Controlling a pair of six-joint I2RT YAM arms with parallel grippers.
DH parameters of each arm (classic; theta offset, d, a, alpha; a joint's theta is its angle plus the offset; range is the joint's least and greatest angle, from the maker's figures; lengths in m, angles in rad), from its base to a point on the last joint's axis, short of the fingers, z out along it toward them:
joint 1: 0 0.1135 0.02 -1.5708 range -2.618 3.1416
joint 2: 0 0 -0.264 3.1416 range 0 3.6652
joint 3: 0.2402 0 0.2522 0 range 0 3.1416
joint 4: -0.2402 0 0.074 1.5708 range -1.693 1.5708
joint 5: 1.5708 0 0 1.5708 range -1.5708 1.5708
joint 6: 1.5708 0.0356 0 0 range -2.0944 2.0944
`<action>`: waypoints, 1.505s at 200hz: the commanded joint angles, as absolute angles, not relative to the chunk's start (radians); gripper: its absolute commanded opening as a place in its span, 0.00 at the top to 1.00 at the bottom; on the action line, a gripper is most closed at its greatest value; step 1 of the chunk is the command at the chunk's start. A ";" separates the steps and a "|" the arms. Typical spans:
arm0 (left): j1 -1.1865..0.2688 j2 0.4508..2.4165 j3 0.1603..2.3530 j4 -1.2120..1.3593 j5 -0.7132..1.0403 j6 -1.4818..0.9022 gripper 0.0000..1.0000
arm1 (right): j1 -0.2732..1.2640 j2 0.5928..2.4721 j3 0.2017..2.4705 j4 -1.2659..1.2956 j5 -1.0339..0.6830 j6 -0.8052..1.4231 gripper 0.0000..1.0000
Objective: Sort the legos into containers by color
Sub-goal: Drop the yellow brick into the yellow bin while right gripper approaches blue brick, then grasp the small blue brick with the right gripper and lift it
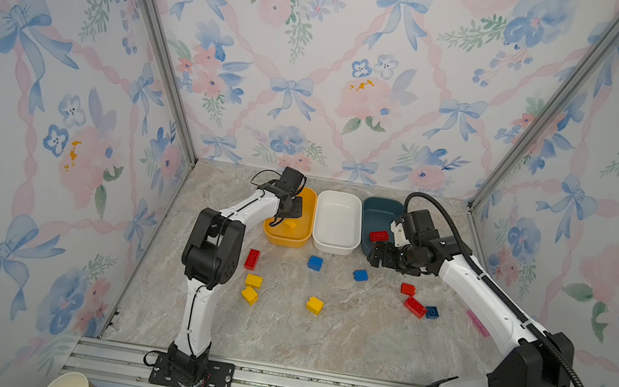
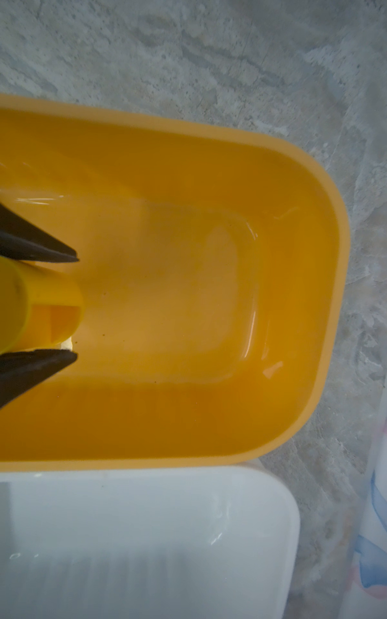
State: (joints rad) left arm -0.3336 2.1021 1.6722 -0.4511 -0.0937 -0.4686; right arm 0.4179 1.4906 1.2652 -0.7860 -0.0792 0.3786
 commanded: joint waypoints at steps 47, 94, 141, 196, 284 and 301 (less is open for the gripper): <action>-0.340 2.084 1.673 -0.462 -0.102 -0.454 0.33 | 0.452 1.546 1.223 -0.753 -0.068 0.394 0.03; -0.346 2.014 1.654 -0.454 -0.098 -0.461 0.28 | 0.459 1.557 1.194 -0.740 -0.055 0.391 0.03; -0.349 1.882 1.529 -0.365 -0.076 -0.469 0.20 | 0.497 1.606 1.172 -0.702 -0.026 0.365 0.01; -0.344 1.682 1.318 -0.249 -0.049 -0.501 0.14 | 0.552 1.722 1.209 -0.685 0.027 0.333 0.07; -0.270 1.462 1.078 -0.171 0.003 -0.539 0.04 | 0.587 1.841 1.232 -0.586 0.126 0.314 0.13; -0.260 1.446 1.060 -0.171 0.003 -0.538 0.03 | 0.588 1.857 1.238 -0.568 0.136 0.311 0.15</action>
